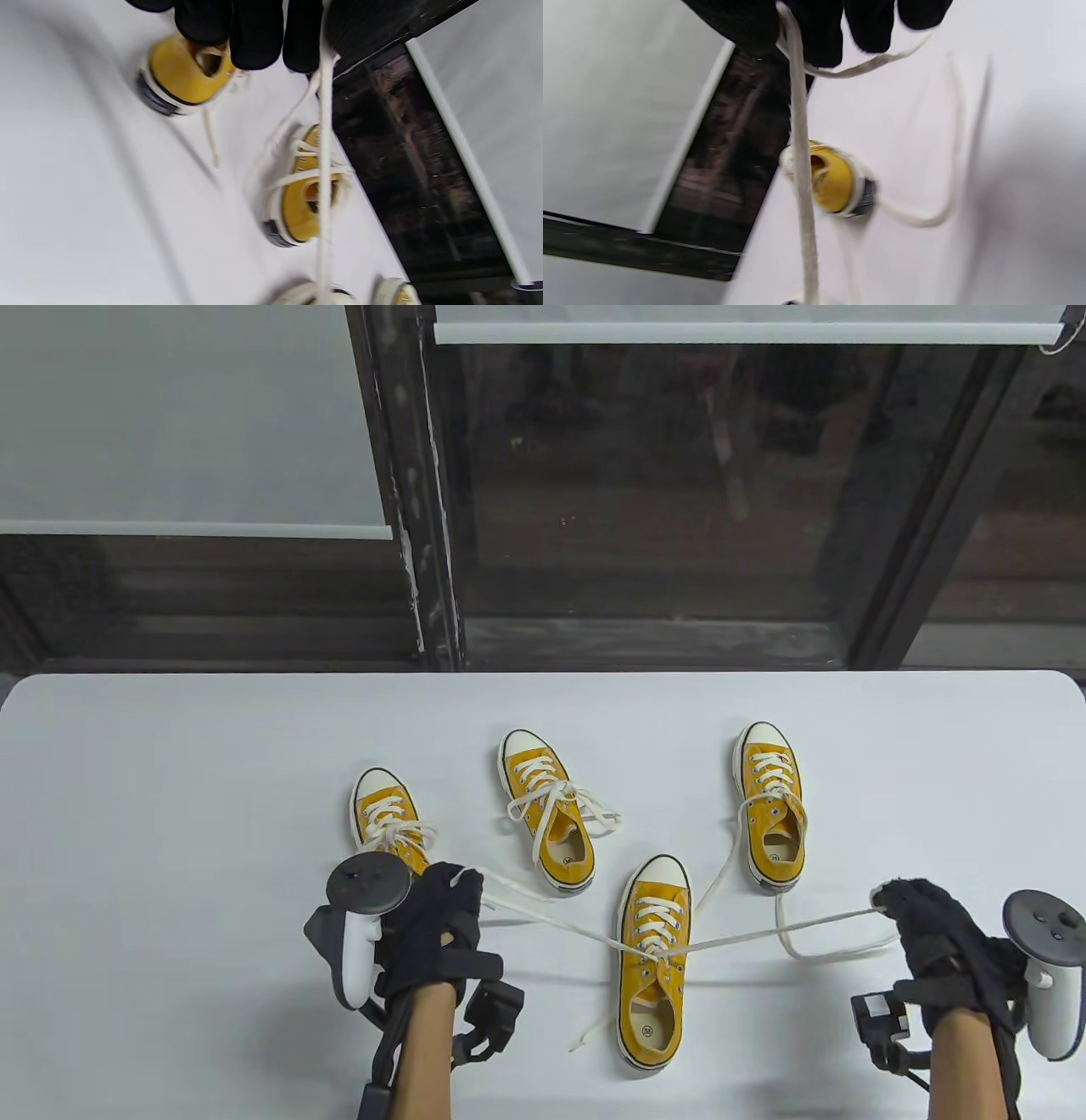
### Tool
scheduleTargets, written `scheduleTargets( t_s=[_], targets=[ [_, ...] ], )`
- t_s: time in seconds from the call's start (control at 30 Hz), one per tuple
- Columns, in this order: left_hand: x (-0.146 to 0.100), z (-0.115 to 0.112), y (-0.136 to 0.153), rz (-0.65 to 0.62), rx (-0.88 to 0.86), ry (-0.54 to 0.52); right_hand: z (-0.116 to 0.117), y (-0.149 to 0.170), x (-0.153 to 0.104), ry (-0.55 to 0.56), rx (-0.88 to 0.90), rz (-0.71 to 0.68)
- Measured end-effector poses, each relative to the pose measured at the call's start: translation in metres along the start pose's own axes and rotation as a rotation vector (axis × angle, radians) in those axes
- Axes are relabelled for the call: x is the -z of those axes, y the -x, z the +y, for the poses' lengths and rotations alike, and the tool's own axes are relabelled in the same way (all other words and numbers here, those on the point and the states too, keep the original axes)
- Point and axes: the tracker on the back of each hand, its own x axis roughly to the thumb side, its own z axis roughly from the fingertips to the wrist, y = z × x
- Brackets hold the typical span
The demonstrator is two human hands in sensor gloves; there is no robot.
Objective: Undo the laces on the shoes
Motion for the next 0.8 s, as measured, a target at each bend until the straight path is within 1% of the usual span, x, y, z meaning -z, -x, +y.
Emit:
scheduleTargets(
  t_s=[0.07, 0.1, 0.13, 0.2, 0.23, 0.27, 0.33, 0.37, 0.4, 0.43, 0.47, 0.5, 0.57, 0.6, 0.63, 0.67, 0.7, 0.73, 0.8],
  targets=[
    [-0.004, 0.007, 0.008, 0.015, 0.080, -0.072, -0.002, 0.010, -0.002, 0.045, -0.121, 0.074],
    [-0.006, 0.010, 0.010, -0.003, 0.120, -0.107, -0.003, 0.013, -0.004, 0.067, -0.178, 0.089],
    [-0.007, 0.013, 0.010, -0.043, 0.159, -0.121, -0.004, 0.013, -0.007, 0.077, -0.226, 0.097],
    [-0.010, 0.019, 0.008, -0.125, 0.238, -0.129, -0.004, 0.008, -0.012, 0.081, -0.321, 0.075],
    [-0.011, 0.020, 0.007, -0.140, 0.266, -0.129, -0.002, 0.005, -0.014, 0.088, -0.353, 0.052],
    [-0.012, 0.019, 0.005, -0.139, 0.318, -0.147, 0.003, -0.001, -0.018, 0.087, -0.403, 0.003],
    [-0.011, 0.014, 0.002, -0.172, 0.434, -0.145, 0.017, -0.010, -0.025, 0.030, -0.479, -0.069],
    [-0.010, 0.008, 0.000, -0.179, 0.491, -0.145, 0.031, -0.017, -0.030, -0.051, -0.541, -0.126],
    [-0.009, 0.003, -0.002, -0.191, 0.514, -0.129, 0.042, -0.020, -0.033, -0.117, -0.566, -0.148],
    [-0.009, -0.004, -0.004, -0.201, 0.540, -0.122, 0.059, -0.024, -0.037, -0.204, -0.576, -0.165],
    [-0.008, -0.008, -0.005, -0.210, 0.560, -0.117, 0.069, -0.027, -0.039, -0.259, -0.587, -0.172],
    [-0.008, -0.016, -0.007, -0.234, 0.592, -0.102, 0.088, -0.030, -0.043, -0.352, -0.614, -0.181],
    [-0.009, -0.026, -0.010, -0.252, 0.634, -0.104, 0.118, -0.033, -0.049, -0.480, -0.658, -0.187],
    [-0.010, -0.030, -0.011, -0.267, 0.654, -0.097, 0.135, -0.034, -0.054, -0.522, -0.699, -0.190],
    [-0.011, -0.033, -0.012, -0.283, 0.655, -0.083, 0.157, -0.036, -0.060, -0.553, -0.787, -0.185],
    [-0.012, -0.034, -0.012, -0.289, 0.647, -0.079, 0.163, -0.036, -0.062, -0.557, -0.820, -0.179],
    [-0.012, -0.036, -0.011, -0.298, 0.644, -0.079, 0.177, -0.037, -0.065, -0.553, -0.909, -0.172],
    [-0.011, -0.038, -0.010, -0.301, 0.647, -0.069, 0.189, -0.037, -0.067, -0.518, -0.989, -0.165],
    [-0.009, -0.041, -0.006, -0.293, 0.654, -0.043, 0.206, -0.037, -0.067, -0.453, -1.078, -0.169]
  ],
)
